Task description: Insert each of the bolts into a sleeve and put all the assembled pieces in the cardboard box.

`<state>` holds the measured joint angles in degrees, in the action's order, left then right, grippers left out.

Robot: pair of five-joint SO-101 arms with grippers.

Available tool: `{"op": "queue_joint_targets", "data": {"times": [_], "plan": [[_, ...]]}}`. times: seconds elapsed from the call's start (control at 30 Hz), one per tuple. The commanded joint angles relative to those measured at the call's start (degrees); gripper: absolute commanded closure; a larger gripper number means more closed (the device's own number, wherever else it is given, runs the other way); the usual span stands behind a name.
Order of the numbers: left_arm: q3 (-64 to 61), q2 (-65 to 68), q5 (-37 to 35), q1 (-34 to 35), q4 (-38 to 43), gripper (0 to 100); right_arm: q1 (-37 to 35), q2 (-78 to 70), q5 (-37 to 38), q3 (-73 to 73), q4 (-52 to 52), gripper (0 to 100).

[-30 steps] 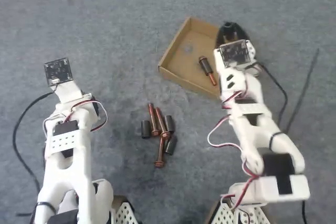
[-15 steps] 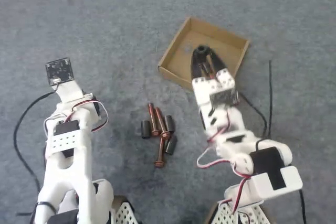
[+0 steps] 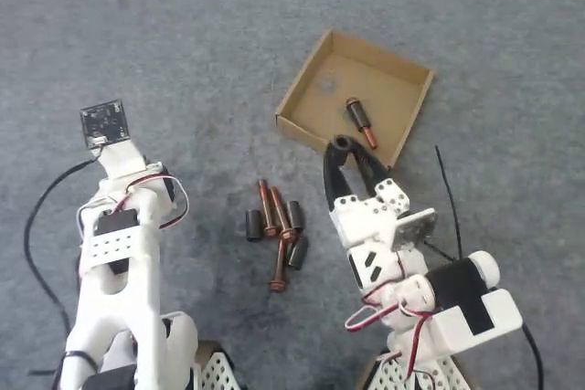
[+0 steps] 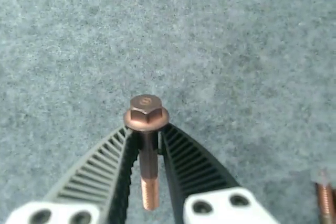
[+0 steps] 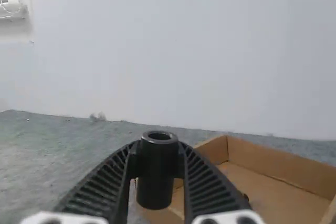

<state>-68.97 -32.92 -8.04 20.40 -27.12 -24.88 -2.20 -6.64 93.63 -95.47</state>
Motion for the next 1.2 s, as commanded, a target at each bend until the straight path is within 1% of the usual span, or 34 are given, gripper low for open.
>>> {"op": "queue_joint_targets", "data": {"times": [0.0,0.07,0.23,0.37,0.47,0.53,0.67,0.77,1.0,1.1,1.17], "plan": [[0.7,-2.5,0.6,-0.4,1.6,99,-0.7,1.0,-2.8,1.1,-1.6,99.3],[0.7,-2.5,0.6,-0.4,1.5,99,-0.7,1.0,-3.0,2.2,-1.7,99.3],[0.7,-2.5,0.6,-0.4,1.4,99,-3.6,-0.1,-2.5,2.7,-0.2,99.3],[0.7,-2.5,0.4,-0.4,1.5,99,-4.3,-1.1,0.6,2.6,0.0,99.3],[1.1,-3.0,0.3,-0.4,1.6,99,-4.5,-1.1,0.8,2.6,0.0,99.3],[1.7,-3.0,0.2,-2.3,3.2,99,-6.4,-1.2,0.8,2.6,0.2,99.3],[2.2,-3.1,0.2,-8.4,6.9,99,-12.2,-1.2,1.0,2.6,3.8,99.3],[2.2,-3.1,0.2,-12.2,9.9,99,-13.5,-1.2,1.0,2.6,4.7,99.3],[2.6,-3.2,0.1,-13.4,17.2,99,-13.4,-1.2,1.0,2.6,4.6,99.3],[4.2,-3.2,0.0,-13.4,16.1,99,-13.5,-1.2,1.0,2.5,4.7,99.3],[5.3,-3.2,-0.6,-14.2,14.9,99,-13.5,-1.2,1.0,1.5,6.6,99.3]]}}
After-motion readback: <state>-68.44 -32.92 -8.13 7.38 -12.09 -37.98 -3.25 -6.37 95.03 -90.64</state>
